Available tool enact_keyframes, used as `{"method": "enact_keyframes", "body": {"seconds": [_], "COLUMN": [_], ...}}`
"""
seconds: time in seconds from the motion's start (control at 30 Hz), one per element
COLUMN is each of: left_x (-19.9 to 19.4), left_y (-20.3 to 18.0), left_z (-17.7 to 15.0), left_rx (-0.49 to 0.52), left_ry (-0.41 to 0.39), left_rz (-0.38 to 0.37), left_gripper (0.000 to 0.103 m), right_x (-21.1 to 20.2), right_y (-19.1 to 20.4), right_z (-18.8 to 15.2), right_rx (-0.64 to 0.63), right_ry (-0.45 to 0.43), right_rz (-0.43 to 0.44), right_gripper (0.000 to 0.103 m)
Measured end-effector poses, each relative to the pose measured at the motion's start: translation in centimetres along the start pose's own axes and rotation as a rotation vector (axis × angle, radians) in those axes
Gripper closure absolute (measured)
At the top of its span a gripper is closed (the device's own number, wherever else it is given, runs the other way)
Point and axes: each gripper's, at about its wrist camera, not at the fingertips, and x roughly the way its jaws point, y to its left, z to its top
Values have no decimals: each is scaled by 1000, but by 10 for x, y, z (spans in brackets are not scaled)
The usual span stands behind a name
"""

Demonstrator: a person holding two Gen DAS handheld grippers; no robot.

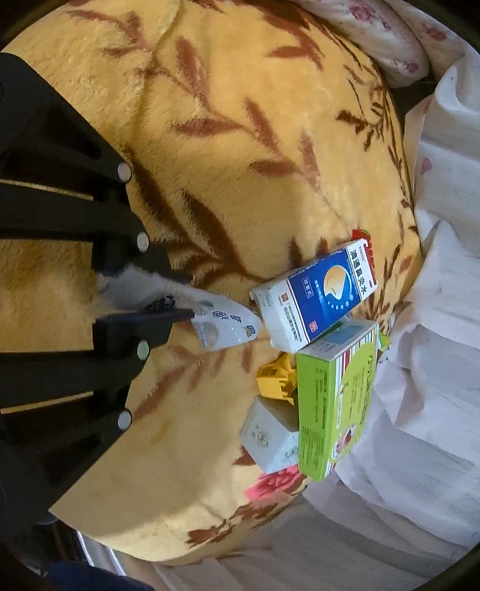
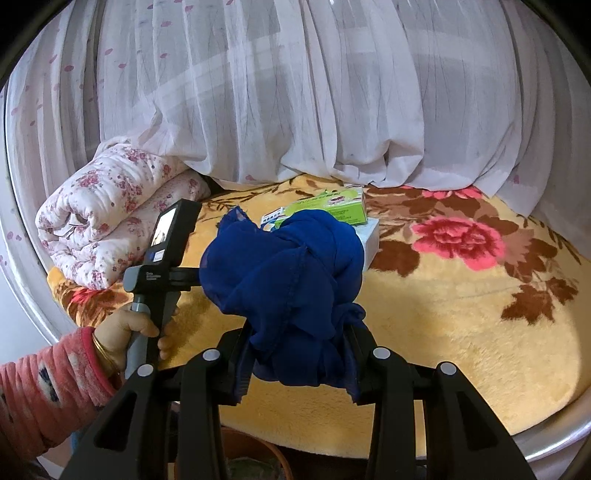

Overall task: Collect trash
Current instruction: 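Carry the blue cloth and white packet down toward the orange bin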

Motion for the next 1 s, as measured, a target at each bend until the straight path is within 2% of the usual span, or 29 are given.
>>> {"method": "enact_keyframes", "body": {"seconds": [0.17, 0.4, 0.57, 0.8, 1.0], "left_x": [-17, -72, -114, -163, -180], "left_y": [-3, -11, -19, -35, -40], "left_z": [-5, -24, -45, -97, -145], "left_rx": [35, 102, 154, 242, 274], "left_ry": [-11, -68, -103, -91, -51], "left_rz": [0, -34, -31, -60, -86], "left_gripper": [96, 96, 96, 96, 96], "right_x": [-1, -9, -20, -35, -48], "right_y": [1, 8, 17, 31, 45], "right_z": [-1, -1, 0, -6, -19], "right_rx": [8, -1, -20, -54, -79], "right_ry": [-1, -14, -32, -30, -14], "right_rz": [-7, -11, -17, -11, 4], "right_gripper": [64, 64, 64, 64, 64]}}
